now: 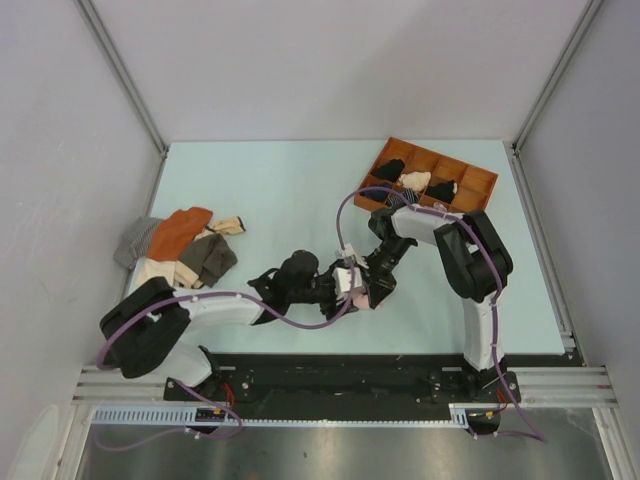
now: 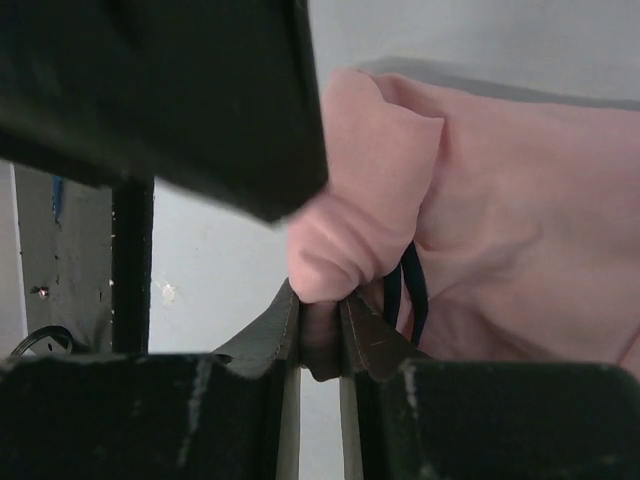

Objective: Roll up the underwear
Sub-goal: Roll the underwear to the center of the board.

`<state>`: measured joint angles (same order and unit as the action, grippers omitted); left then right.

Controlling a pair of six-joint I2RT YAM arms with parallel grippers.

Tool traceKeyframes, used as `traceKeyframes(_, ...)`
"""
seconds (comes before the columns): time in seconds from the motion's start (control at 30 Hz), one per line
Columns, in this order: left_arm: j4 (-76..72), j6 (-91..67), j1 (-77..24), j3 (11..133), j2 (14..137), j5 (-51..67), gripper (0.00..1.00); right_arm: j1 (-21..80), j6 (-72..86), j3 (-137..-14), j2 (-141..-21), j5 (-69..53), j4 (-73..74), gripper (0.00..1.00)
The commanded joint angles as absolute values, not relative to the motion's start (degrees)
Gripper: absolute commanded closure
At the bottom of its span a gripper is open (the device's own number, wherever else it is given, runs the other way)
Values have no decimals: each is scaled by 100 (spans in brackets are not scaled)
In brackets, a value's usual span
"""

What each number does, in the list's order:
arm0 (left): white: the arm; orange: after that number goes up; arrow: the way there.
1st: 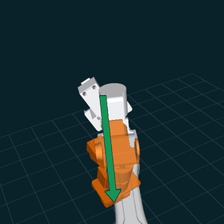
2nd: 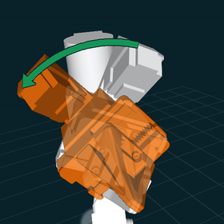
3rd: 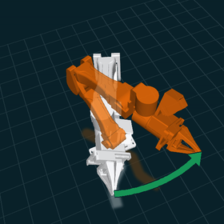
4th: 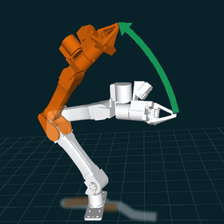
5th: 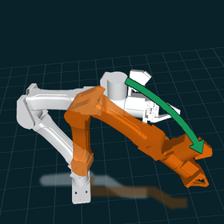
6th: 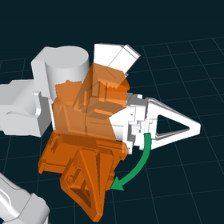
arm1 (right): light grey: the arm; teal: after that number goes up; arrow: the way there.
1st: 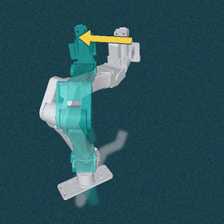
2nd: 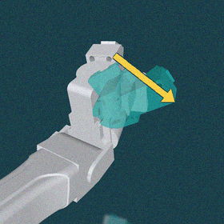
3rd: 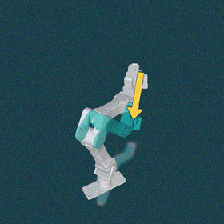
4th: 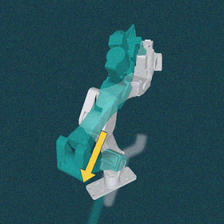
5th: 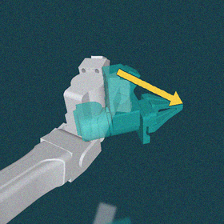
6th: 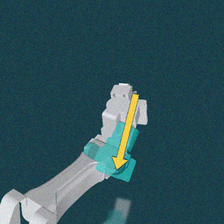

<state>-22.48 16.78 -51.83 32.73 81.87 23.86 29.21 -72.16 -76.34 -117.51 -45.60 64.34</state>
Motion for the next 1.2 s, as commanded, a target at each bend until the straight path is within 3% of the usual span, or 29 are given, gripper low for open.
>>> traceKeyframes(0.0,-1433,2689,-5458,3919,8621,1847,31,2857,-7102,-7726,-11935,-4474,6688,85)
traceKeyframes(0.4,-1020,3006,-5774,4411,9500,1196,39,2716,-7154,-7743,-12050,-4553,6715,84)
traceKeyframes(0.5,-695,3024,-5792,4692,9728,1178,53,2707,-7154,-7743,-12032,-4570,6732,83)
traceKeyframes(0.53,-590,3041,-5792,4763,9764,1213,66,2698,-7146,-7743,-12032,-4579,6732,81)
traceKeyframes(0.6,-265,3067,-5783,4965,9878,1423,79,2672,-7128,-7743,-12006,-4649,6715,77)
traceKeyframes(0.63,-142,3067,-5783,5027,9914,1459,91,2620,-7093,-7743,-11936,-4667,6697,74)
traceKeyframes(0.7,130,3015,-5783,5097,9958,1529,99,2549,-7067,-7743,-11822,-4702,6671,70)
traceKeyframes(0.9,632,2277,-5327,5221,9984,2765,99,1829,-6786,-7752,-10943,-4658,6312,57)
traceKeyframes(1.17,2468,1810,-4693,6624,11168,4157,100,941,-7021,-7472,-9969,-4517,6021,54)
